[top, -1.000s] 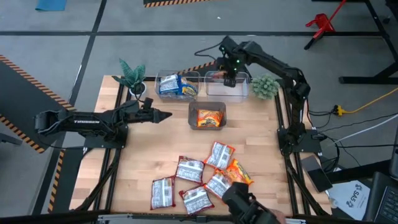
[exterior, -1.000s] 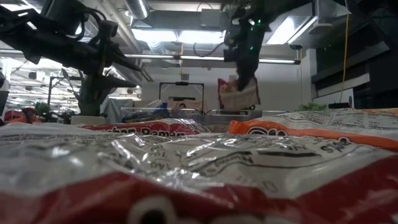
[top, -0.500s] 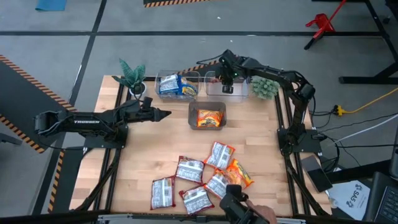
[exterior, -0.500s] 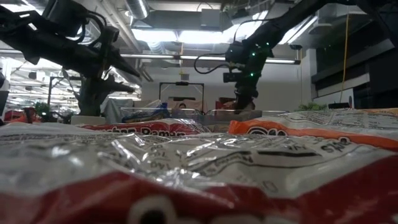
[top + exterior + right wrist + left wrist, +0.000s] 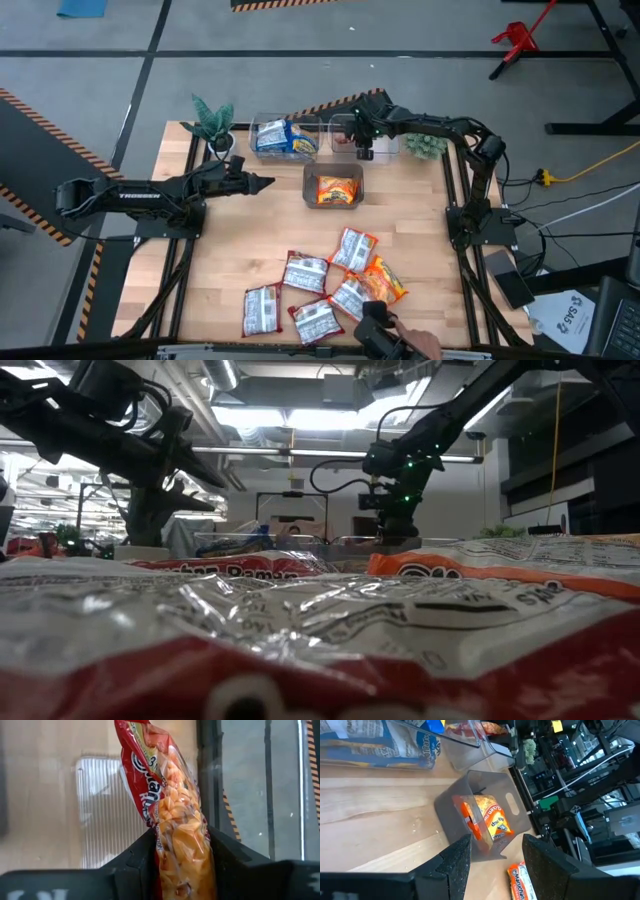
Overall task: Sort Maruchan noodles
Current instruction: Put the red noodle pack into the right transparent bin
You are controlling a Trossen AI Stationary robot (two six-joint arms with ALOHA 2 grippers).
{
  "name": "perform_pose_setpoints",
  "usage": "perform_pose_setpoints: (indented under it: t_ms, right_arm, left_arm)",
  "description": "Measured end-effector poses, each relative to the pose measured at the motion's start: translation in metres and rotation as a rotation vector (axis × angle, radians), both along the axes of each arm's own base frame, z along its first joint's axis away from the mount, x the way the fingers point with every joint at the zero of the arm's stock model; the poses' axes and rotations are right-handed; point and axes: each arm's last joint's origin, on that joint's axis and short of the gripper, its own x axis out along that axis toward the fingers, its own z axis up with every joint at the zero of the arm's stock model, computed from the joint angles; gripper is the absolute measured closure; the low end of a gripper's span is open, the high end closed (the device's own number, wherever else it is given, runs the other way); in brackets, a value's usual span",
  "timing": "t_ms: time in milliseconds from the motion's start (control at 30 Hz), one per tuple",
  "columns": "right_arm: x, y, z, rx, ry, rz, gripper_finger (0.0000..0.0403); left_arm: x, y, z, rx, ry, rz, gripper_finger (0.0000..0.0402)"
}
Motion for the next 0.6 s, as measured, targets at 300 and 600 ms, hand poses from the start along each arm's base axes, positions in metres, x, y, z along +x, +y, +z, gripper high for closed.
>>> perform_pose_setpoints:
  t_ms: [300, 600]
  right_arm:
    - [0.0, 0.001, 0.006, 0.031, 0.029, 0.031, 0.0174]
    - [0.004, -0.001, 0.044, 0.083, 0.049, 0.033, 0.0084]
  left_arm:
    - [0.0, 0.0, 0.0, 0.001, 0.0, 0.002, 0.023]
    - [0.0, 0.0, 0.0, 0.001, -0.001, 0.002, 0.023]
